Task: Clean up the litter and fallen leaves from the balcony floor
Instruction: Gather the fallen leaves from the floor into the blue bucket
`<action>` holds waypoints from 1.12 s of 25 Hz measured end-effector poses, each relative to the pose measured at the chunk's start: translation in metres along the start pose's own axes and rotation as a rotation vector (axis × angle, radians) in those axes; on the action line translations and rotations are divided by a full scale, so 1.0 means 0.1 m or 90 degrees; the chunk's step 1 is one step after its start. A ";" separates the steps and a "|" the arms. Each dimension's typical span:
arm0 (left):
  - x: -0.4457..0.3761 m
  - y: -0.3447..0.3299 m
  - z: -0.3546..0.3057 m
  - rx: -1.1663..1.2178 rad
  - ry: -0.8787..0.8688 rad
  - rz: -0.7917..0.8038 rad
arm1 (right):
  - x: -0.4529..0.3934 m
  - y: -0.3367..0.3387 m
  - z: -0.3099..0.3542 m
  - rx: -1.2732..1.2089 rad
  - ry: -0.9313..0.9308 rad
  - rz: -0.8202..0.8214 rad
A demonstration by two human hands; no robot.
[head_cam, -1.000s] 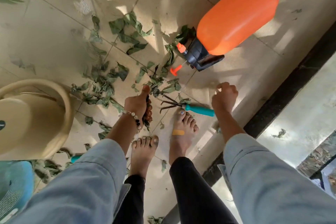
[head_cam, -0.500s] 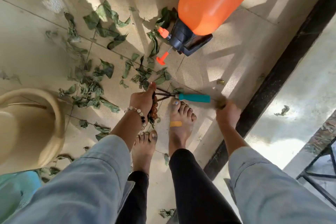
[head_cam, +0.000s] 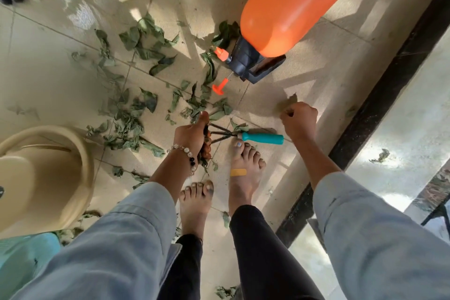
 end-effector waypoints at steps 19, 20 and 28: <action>0.32 0.62 -0.24 0.241 0.042 -0.086 | 0.73 -0.21 1.46 -0.224 0.136 0.318; 0.26 0.69 -0.26 0.246 0.024 -0.078 | 0.54 -0.22 1.26 -0.157 0.087 0.227; -0.26 0.95 -0.04 0.234 -0.026 0.021 | 0.36 -1.06 0.89 0.285 0.100 0.189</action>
Point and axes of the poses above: each hand's wrist, its own x-axis away from the middle knuckle, its own y-axis out of the back of the hand, z = x × y, the point moved 8 cm from there along -x, towards the middle knuckle, and after that the axes turned 3 degrees about -x, right-handed, at the moved point
